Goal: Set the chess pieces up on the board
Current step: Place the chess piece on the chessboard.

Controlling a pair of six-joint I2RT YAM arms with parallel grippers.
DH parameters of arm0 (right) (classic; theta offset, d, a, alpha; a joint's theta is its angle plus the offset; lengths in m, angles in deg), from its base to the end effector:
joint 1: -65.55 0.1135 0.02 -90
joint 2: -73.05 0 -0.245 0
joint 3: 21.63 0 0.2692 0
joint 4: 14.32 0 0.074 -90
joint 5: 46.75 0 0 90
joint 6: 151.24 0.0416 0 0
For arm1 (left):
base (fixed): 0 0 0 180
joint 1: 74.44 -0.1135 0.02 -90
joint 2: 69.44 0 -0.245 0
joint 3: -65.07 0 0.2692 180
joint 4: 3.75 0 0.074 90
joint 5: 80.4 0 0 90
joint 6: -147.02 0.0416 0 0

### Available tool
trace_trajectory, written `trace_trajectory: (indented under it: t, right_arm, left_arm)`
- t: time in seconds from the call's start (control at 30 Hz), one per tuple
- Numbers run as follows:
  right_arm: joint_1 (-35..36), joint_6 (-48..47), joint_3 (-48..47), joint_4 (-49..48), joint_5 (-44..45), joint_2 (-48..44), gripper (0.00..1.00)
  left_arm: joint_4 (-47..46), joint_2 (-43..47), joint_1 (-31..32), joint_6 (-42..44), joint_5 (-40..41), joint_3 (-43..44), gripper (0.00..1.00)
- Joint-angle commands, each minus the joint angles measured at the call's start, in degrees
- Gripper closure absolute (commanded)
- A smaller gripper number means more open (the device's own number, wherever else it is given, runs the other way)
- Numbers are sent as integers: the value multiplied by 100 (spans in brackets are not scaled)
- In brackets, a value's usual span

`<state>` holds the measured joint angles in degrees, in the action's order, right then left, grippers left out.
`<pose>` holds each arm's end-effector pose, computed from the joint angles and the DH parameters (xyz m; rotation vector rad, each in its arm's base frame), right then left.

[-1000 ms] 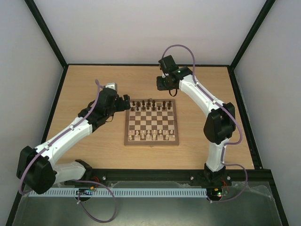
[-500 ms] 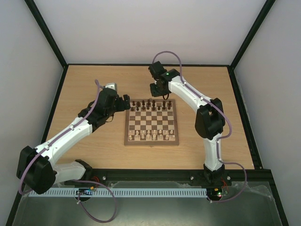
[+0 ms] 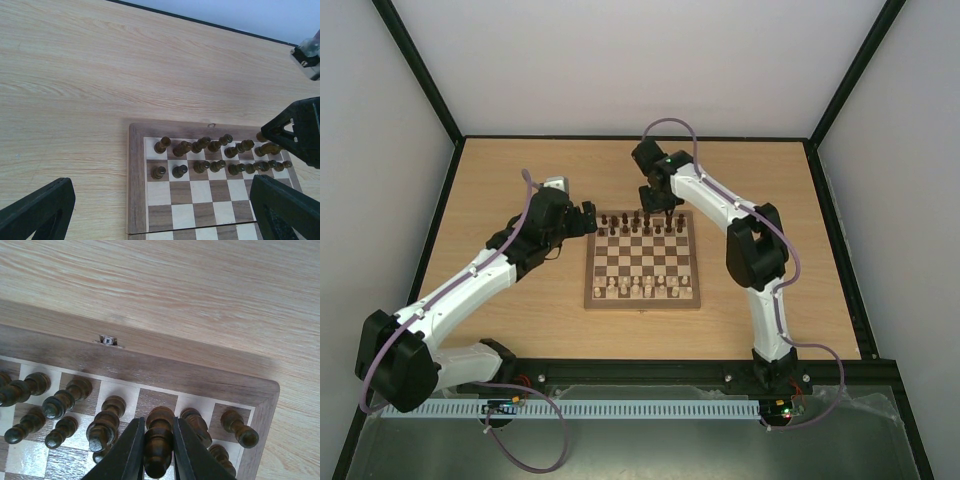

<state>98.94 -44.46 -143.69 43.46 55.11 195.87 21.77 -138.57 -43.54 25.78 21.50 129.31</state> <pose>0.4070 0.2580 0.2180 -0.2955 2.5428 0.0648 0.2617 -0.1466 0.2614 -0.1325 2.1150 -0.4363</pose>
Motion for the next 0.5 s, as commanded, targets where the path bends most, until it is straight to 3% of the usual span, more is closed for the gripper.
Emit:
trace_trajectory:
  t: [0.0, 0.47]
  right_arm:
    - [58, -87, -149, 379, 71, 168, 85]
    - [98, -42, 195, 199, 20, 207, 85]
  left_arm:
    - [28, 109, 26, -46, 84, -80, 1]
    - [32, 135, 57, -65, 102, -104, 1]
